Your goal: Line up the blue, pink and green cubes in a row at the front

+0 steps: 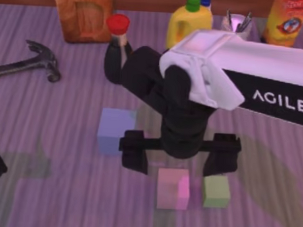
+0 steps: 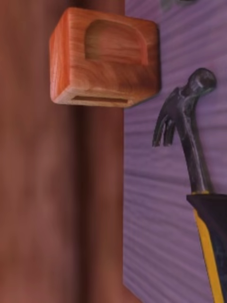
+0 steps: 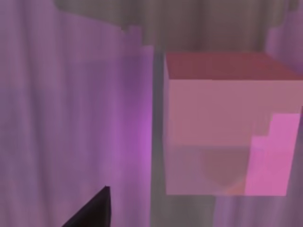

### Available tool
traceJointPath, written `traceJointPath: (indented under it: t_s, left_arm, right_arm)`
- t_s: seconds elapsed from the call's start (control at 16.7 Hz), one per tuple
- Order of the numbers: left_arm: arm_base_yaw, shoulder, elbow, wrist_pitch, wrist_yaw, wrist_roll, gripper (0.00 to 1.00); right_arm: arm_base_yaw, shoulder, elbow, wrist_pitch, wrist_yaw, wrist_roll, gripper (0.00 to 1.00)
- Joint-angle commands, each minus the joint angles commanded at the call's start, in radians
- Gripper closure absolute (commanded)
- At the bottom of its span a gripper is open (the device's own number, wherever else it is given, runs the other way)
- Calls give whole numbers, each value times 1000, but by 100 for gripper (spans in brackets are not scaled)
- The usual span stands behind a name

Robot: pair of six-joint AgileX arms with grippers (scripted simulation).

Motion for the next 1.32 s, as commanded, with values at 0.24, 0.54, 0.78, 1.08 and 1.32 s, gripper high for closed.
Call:
traceJointPath:
  t_s: [0.24,0.54,0.78,1.08,1.32]
  left_arm:
    - [0,0,0,0,0,0,0]
    - [-48,145,144,-101,3,-40,0]
    - [-125,438,404,-276,2,-108,0]
    - [-246,964,804,-561,0,-213,0]
    - [-343,1397,1118,-793,0,-297,0]
  right_arm:
    - [-4,4,-2,2,0,0,0]
    - [-72,-151,-121,77,49,-80,0]
    - [-191,-462,-338,221,110,-220,0]
    - [-401,-999,-732,470,156,-443,0]
    - [-573,-1403,-1060,682,146,-612,0]
